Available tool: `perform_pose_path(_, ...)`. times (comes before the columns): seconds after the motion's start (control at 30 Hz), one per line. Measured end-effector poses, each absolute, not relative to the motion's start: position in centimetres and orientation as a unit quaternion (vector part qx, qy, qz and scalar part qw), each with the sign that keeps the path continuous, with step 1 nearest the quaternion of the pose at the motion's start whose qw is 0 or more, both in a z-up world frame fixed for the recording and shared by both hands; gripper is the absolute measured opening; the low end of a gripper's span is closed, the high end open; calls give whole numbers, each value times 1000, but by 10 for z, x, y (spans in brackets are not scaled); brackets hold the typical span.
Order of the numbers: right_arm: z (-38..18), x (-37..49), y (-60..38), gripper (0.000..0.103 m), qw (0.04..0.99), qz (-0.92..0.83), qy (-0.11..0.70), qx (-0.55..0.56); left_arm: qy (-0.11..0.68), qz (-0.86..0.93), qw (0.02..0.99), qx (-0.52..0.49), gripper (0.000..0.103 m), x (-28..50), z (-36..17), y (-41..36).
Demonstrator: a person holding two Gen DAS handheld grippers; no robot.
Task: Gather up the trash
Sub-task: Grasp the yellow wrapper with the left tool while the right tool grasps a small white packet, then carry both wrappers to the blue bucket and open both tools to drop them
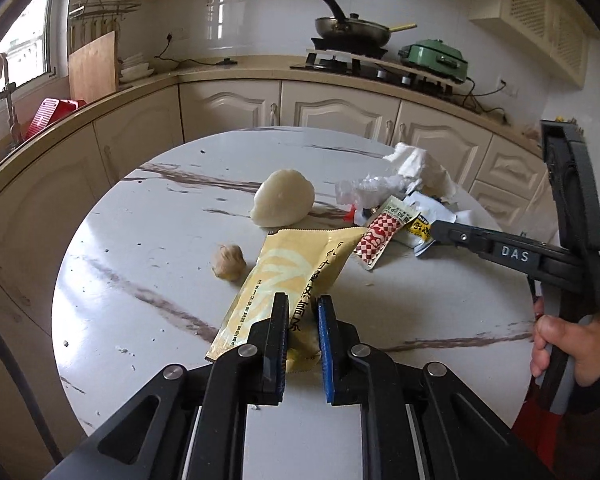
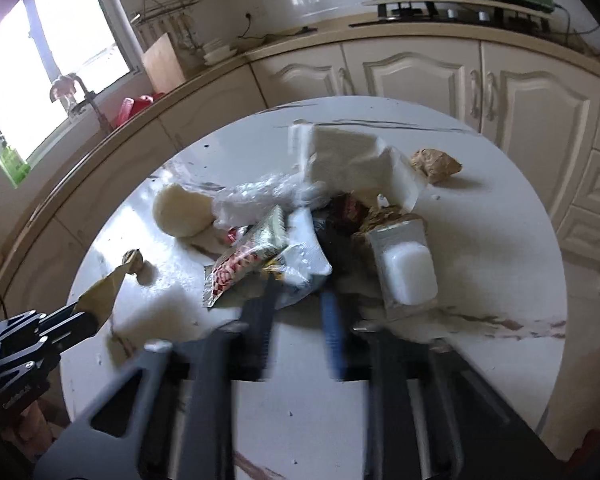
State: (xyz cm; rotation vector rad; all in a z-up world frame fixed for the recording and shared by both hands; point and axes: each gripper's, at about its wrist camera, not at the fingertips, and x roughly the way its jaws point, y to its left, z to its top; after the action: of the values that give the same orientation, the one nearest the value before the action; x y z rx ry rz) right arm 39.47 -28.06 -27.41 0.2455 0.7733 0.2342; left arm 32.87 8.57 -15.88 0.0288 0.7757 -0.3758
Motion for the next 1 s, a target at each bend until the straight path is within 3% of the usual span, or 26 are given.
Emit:
perform_pose_path(0.6, -229, 298, -308, 6, 935, 133, 308, 118, 349, -204, 915, 15, 9, 252, -120, 39)
perform_pose_path(1.0, -210, 230, -397, 6, 947, 90, 268, 153, 329, -266, 904, 65, 9, 215, -94, -71)
